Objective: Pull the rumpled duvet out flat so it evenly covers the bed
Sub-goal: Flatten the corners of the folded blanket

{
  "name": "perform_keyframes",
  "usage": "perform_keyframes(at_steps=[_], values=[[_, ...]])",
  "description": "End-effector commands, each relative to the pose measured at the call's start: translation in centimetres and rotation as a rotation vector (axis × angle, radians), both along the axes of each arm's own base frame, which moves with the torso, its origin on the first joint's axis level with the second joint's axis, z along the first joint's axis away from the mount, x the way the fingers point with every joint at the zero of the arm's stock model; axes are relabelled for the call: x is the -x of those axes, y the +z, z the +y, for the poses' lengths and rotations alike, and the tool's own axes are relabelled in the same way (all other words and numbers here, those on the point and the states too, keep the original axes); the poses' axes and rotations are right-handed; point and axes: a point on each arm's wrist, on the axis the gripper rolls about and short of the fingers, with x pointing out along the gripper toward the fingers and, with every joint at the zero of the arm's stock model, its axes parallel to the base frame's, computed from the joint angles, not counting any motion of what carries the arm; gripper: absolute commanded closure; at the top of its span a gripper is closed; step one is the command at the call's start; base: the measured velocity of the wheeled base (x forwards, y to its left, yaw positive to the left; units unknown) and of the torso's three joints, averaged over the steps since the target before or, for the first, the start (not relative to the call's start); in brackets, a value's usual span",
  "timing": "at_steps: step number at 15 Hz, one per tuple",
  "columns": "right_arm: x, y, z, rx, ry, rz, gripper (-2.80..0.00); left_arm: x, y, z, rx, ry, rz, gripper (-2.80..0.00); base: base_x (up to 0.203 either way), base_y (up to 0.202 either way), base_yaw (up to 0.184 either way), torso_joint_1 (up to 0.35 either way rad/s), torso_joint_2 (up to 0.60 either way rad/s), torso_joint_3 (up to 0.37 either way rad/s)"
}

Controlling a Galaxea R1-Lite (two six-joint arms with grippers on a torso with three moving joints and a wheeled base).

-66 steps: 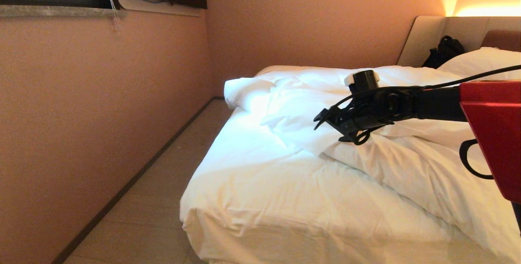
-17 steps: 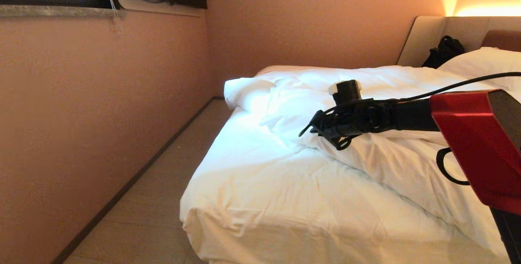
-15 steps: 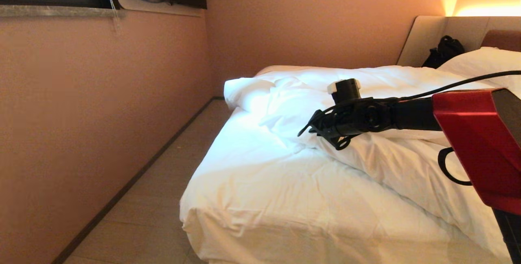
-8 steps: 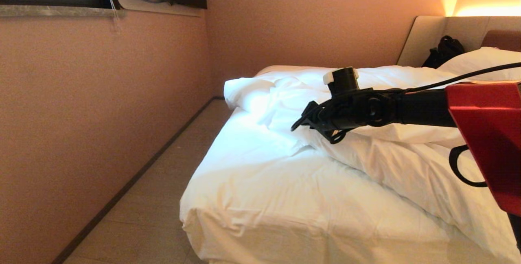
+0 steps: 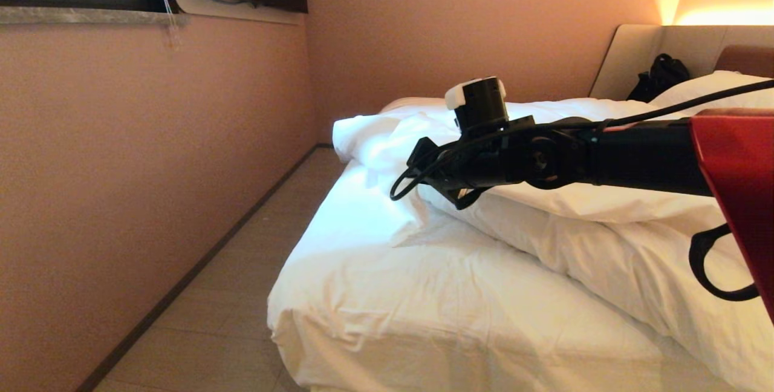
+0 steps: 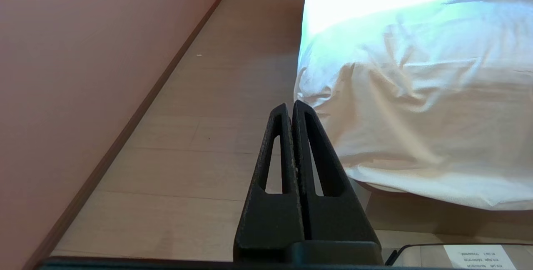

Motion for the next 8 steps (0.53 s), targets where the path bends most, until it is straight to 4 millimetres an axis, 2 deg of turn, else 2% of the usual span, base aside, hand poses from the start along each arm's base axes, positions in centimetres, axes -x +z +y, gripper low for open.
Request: perform_keyframes(at_steps=[1, 6, 8], values=[[0.4, 0.0, 0.6, -0.004, 0.016, 0.004, 0.00, 0.0, 0.0, 0.0, 0.000, 0.000, 0.002, 0.00, 0.000, 0.000, 0.000, 0.000, 0.00, 0.000], [2.6, -0.2, 3.5, 0.003, 0.100, 0.009, 0.00, 0.0, 0.0, 0.0, 0.000, 0.000, 0.000, 0.00, 0.000, 0.000, 0.000, 0.000, 0.00, 0.000], [4.4, -0.5, 5.5, 0.014, 0.155, 0.019, 0.00, 0.0, 0.0, 0.0, 0.000, 0.000, 0.002, 0.00, 0.000, 0.000, 0.000, 0.000, 0.00, 0.000]])
